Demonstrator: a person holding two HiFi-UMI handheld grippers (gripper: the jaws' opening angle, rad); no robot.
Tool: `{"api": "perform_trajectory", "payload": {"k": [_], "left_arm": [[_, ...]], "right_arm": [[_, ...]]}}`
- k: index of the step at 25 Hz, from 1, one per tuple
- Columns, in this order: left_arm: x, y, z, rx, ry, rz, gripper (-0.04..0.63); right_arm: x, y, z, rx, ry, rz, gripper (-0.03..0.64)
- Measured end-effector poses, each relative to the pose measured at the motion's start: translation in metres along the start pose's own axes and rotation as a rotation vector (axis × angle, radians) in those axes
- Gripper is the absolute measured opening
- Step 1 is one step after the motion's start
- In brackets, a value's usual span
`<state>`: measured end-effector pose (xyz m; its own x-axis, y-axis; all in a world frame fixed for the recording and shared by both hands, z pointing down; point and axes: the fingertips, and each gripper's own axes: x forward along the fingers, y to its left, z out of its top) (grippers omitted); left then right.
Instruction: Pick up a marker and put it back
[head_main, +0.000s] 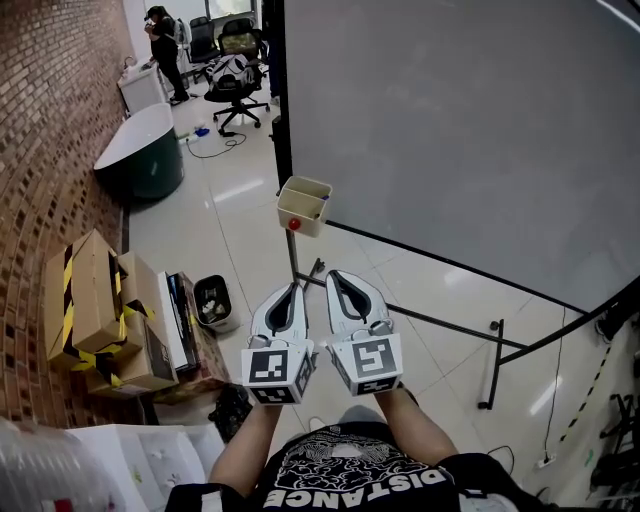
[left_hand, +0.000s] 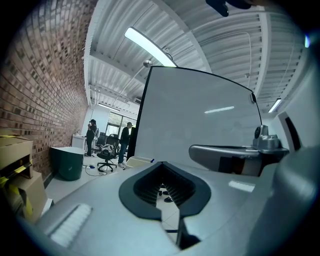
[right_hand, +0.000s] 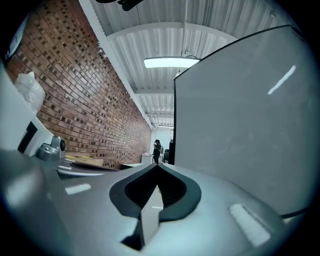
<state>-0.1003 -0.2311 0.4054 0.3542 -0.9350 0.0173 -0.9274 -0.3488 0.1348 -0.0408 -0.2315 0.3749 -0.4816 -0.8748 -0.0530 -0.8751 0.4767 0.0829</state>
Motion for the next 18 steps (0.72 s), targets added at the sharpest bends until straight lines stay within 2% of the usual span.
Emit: {"api": "perform_trajectory", "payload": {"k": [18], "left_arm": [[-0.007,-0.031,0.008,0.044,-0.025,0.008,0.005]], "right_arm": [[-0.025,-0.003,0.000,0.004,0.012,0.035,0.000]]}}
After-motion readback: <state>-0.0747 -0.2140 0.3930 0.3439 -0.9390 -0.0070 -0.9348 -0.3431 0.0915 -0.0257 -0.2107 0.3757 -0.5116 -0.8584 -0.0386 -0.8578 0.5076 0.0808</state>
